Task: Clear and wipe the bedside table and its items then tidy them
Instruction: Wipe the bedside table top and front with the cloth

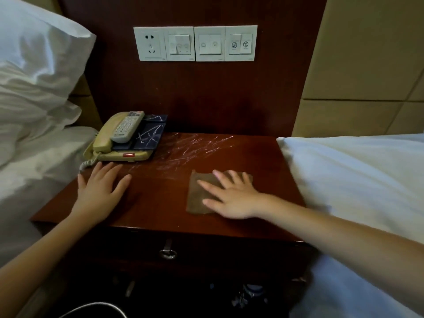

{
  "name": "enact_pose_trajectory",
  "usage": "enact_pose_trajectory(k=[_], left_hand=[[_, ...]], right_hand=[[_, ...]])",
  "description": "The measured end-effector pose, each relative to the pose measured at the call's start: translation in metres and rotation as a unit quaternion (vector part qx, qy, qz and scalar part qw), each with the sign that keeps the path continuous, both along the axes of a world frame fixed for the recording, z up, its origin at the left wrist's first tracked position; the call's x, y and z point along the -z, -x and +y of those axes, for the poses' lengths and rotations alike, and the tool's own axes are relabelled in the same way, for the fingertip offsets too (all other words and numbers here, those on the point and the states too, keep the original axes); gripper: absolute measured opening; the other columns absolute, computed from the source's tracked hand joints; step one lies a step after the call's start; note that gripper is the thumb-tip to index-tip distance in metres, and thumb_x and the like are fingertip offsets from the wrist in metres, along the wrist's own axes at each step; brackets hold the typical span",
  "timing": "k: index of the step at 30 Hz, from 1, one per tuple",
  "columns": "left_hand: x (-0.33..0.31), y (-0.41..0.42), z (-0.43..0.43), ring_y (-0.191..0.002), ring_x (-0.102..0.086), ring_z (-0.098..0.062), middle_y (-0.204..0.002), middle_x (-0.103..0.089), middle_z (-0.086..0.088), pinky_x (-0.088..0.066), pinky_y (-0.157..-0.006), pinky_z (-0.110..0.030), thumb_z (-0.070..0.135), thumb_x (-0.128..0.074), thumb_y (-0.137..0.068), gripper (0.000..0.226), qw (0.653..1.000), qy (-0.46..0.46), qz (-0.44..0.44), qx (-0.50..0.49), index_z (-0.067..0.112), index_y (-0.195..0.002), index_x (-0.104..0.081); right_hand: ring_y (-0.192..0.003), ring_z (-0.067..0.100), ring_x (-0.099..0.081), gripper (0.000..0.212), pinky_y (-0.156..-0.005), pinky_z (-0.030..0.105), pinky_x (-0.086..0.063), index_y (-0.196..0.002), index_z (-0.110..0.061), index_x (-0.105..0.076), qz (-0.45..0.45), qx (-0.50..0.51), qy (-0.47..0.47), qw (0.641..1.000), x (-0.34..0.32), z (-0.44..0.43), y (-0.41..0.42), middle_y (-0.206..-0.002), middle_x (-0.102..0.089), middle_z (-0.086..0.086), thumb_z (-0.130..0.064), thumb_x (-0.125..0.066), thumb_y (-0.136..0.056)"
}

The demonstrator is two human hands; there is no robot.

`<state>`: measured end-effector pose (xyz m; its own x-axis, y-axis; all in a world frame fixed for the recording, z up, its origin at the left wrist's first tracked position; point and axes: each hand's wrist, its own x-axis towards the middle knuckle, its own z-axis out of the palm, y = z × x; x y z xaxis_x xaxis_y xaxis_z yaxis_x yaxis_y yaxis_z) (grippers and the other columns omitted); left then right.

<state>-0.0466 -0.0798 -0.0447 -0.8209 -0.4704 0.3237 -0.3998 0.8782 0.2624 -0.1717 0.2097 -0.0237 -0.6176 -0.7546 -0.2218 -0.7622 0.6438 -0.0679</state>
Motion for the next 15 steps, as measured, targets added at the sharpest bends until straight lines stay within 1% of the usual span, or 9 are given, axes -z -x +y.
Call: enact_pose_trajectory(k=[3,5,7,8,9,11,13,15], left_hand=[[-0.005,-0.004,0.003,-0.145,-0.012,-0.023,-0.152,-0.031,-0.007,0.003,-0.113,-0.055,0.043,-0.032,-0.097,0.054,0.997,-0.016,0.071,-0.017,0.014,-0.141,-0.040],[-0.005,-0.006,0.004,-0.144,-0.013,-0.023,-0.151,-0.032,-0.008,0.002,-0.113,-0.054,0.038,-0.033,-0.099,0.050,0.994,-0.041,0.102,-0.022,0.012,-0.141,-0.040],[-0.005,-0.008,0.005,-0.144,-0.014,-0.024,-0.151,-0.033,-0.009,0.001,-0.113,-0.054,0.036,-0.033,-0.099,0.049,0.990,-0.060,0.125,-0.023,0.011,-0.140,-0.040],[-0.005,-0.009,0.005,-0.144,-0.015,-0.024,-0.150,-0.033,-0.009,0.001,-0.114,-0.054,0.036,-0.033,-0.100,0.049,0.989,-0.065,0.131,-0.023,0.010,-0.140,-0.041],[-0.006,-0.010,0.005,-0.144,-0.015,-0.024,-0.150,-0.034,-0.009,0.000,-0.114,-0.054,0.036,-0.033,-0.100,0.048,0.988,-0.068,0.135,-0.022,0.010,-0.140,-0.041],[-0.006,-0.012,0.005,-0.144,-0.016,-0.025,-0.149,-0.035,-0.010,-0.001,-0.114,-0.054,0.037,-0.033,-0.100,0.049,0.987,-0.069,0.146,-0.018,0.009,-0.140,-0.041],[-0.005,-0.013,0.006,-0.143,-0.019,-0.025,-0.148,-0.037,-0.010,-0.002,-0.114,-0.054,0.041,-0.030,-0.098,0.053,0.985,-0.062,0.160,-0.013,0.009,-0.139,-0.041],[-0.006,-0.013,0.006,-0.142,-0.021,-0.023,-0.147,-0.038,-0.009,-0.003,-0.114,-0.052,0.044,-0.029,-0.096,0.056,0.983,-0.064,0.174,-0.014,0.010,-0.139,-0.041]], right_hand=[[-0.142,0.041,0.018,0.056,-0.108,0.061,0.017,-0.147,-0.049,0.000,0.005,-0.103,0.017,0.995,0.004,-0.053,-0.065,-0.159,0.016,0.001,-0.063,-0.018,-0.095],[-0.142,0.042,0.015,0.054,-0.108,0.062,0.016,-0.147,-0.048,-0.003,0.004,-0.140,0.023,0.990,0.006,-0.077,-0.087,-0.160,0.013,0.002,-0.059,-0.019,-0.097],[-0.144,0.038,0.012,0.051,-0.110,0.058,0.013,-0.147,-0.050,-0.005,0.007,-0.152,0.037,0.988,0.007,-0.074,-0.078,-0.160,0.011,0.000,-0.057,-0.016,-0.098],[-0.145,0.036,0.009,0.050,-0.112,0.056,0.009,-0.147,-0.050,-0.005,0.025,-0.141,0.036,0.989,0.008,-0.062,-0.062,-0.160,0.010,-0.001,-0.057,-0.014,-0.098],[-0.145,0.035,0.006,0.049,-0.113,0.055,0.004,-0.147,-0.050,-0.004,0.048,-0.107,0.028,0.993,0.009,-0.043,-0.039,-0.161,0.009,-0.001,-0.056,-0.013,-0.098],[-0.146,0.033,0.001,0.050,-0.115,0.052,-0.003,-0.146,-0.051,0.000,0.064,0.022,0.010,0.998,0.006,0.006,0.016,-0.161,0.008,-0.001,-0.058,-0.011,-0.098],[-0.146,0.032,0.001,0.051,-0.116,0.053,-0.004,-0.146,-0.052,0.002,0.039,0.164,-0.001,0.986,-0.001,0.049,0.058,-0.161,0.009,-0.002,-0.060,-0.009,-0.096],[-0.146,0.032,0.005,0.052,-0.115,0.057,0.000,-0.147,-0.051,0.002,0.007,0.226,-0.004,0.974,-0.004,0.063,0.075,-0.160,0.010,-0.002,-0.060,-0.008,-0.097]])
